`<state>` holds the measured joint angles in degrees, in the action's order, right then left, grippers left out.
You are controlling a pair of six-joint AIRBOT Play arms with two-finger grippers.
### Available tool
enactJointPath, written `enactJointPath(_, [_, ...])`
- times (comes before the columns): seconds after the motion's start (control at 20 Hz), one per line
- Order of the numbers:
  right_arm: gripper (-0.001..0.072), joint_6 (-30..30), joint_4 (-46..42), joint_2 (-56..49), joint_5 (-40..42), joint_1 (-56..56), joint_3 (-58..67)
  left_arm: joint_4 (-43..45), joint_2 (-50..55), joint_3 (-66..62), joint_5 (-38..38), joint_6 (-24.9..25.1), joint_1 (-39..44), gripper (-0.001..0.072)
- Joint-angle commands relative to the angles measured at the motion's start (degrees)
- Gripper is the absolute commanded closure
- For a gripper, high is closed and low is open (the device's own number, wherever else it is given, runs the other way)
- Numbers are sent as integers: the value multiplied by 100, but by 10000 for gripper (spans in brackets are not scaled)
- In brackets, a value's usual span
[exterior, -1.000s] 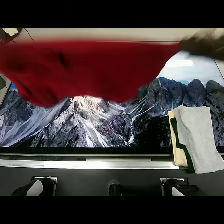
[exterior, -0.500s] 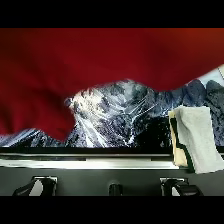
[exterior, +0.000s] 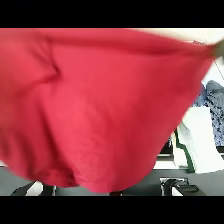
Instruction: Fold the shirts.
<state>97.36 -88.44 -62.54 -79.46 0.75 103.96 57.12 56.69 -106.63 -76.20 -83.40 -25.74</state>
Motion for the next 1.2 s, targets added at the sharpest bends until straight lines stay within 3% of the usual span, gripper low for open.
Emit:
enactJointPath(0.0, [667, -313, 413, -1541, -446, 4, -745, 343, 935, 1611, -553, 503, 341, 684])
enactJointPath(0.15, [666, -260, 868, -3021, 157, 4, -1034, 542, 1867, 2994, 485, 848, 800, 683])
enactJointPath(0.25, [666, -223, 1137, -3633, 964, 2, -1012, 487, 2533, 3108, 1137, 846, 1003, 683])
enactJointPath(0.5, [666, 483, 1051, -3862, 3764, -2, -1012, 57, 3368, 2855, 3276, 841, 1405, 682])
enactJointPath(0.65, [666, 992, 678, -3862, 4015, -2, -1012, -83, 3414, 2839, 3982, 844, 1547, 682])
enactJointPath(0.8, [666, 675, 518, -3676, 2964, -2, -1012, 72, 3263, 2769, 3097, 846, 1436, 682])
enactJointPath(0.9, [665, -24, 522, -3541, 1622, -2, -1012, 302, 3161, 2763, 1805, 844, 1283, 682])
enactJointPath(1.0, [665, -190, 520, -3578, 367, 4, -1099, 916, 3248, 2885, 540, 778, 1235, 682])
enactJointPath(1.15, [665, -184, 616, -3637, -20, 4, -1648, 1060, 3394, 3473, -192, 542, 1224, 682])
